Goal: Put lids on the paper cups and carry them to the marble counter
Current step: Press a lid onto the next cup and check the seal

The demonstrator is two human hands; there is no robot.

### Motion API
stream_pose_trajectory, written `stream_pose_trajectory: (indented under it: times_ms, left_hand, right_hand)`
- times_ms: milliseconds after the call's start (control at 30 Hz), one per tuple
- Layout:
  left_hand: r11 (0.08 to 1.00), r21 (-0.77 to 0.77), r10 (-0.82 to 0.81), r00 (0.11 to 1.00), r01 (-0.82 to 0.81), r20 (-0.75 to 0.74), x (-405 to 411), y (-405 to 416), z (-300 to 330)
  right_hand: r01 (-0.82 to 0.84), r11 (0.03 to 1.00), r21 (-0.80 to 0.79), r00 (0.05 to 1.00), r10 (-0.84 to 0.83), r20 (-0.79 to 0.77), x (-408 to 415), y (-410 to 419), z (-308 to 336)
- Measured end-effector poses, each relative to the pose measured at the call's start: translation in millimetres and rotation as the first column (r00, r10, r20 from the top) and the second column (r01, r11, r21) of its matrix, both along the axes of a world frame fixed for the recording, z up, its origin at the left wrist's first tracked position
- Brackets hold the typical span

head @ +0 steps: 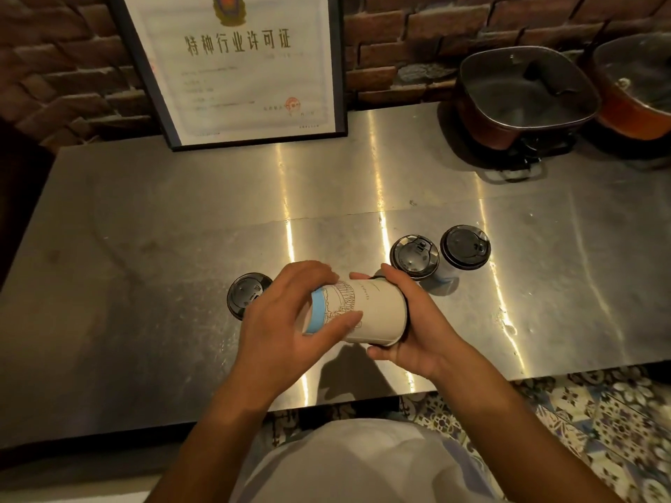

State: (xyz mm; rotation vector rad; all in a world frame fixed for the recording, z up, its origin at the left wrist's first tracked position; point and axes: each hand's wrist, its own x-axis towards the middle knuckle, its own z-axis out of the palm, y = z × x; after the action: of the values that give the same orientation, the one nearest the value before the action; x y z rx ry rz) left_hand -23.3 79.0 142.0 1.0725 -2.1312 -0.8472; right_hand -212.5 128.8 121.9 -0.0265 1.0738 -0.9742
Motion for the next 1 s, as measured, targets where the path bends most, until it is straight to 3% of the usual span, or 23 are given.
stream_pose_trajectory:
  times_ms: [167, 267, 367, 433, 533, 667, 767, 900, 1000]
  left_hand:
    - [0.992, 0.025, 0.125, 0.990, -0.124, -0.067, 0.1, 4.6, -1.8]
    - [0.940, 0.260, 0.276, 0.940, -0.220, -0.202, -5.6, 8.3, 3.1]
    - [0.796, 0.540, 0.448, 0.867, -0.274, -0.220, -12.3, 3.8, 3.4]
    - [0.701, 0.668, 0.495, 0.844, -0.249, -0.205, -13.6, 1.2, 3.4]
    - [0.748, 0.630, 0.417, 0.886, -0.207, -0.205, -13.4, 5.5, 7.5]
    - [0.931, 0.331, 0.216, 0.963, -0.155, -0.158, -12.1, 11.1, 4.9]
    - [0.971, 0.194, 0.159, 0.984, -0.141, -0.077, -7.8, 11.2, -1.8]
    - [0.919, 0.304, 0.302, 0.944, -0.251, -0.133, -4.1, 13.2, -3.8]
    - [0.780, 0.561, 0.464, 0.857, -0.277, -0.222, -10.4, 7.7, 7.4]
  right_hand:
    - [0.049, 0.998, -0.035, 0.993, -0.053, -0.104, 5.3, -2.0, 8.0]
    - [0.075, 0.982, -0.173, 0.963, -0.117, -0.245, 9.0, -3.2, 18.0]
    - [0.059, 0.912, -0.407, 0.840, -0.266, -0.473, 15.6, -0.3, 19.7]
    - [0.011, 0.875, -0.483, 0.785, -0.307, -0.539, 17.1, 1.8, 16.3]
    - [0.057, 0.902, -0.428, 0.825, -0.284, -0.489, 11.8, 0.8, 14.4]
    - [0.073, 0.989, -0.130, 0.968, -0.102, -0.230, 2.8, -2.4, 19.1]
    - [0.036, 0.998, -0.042, 0.978, -0.044, -0.204, 1.7, -2.5, 17.0]
    - [0.043, 0.995, -0.093, 0.958, -0.067, -0.278, 11.3, -2.5, 19.9]
    - [0.098, 0.926, -0.365, 0.856, -0.266, -0.444, 25.2, 2.0, 25.3]
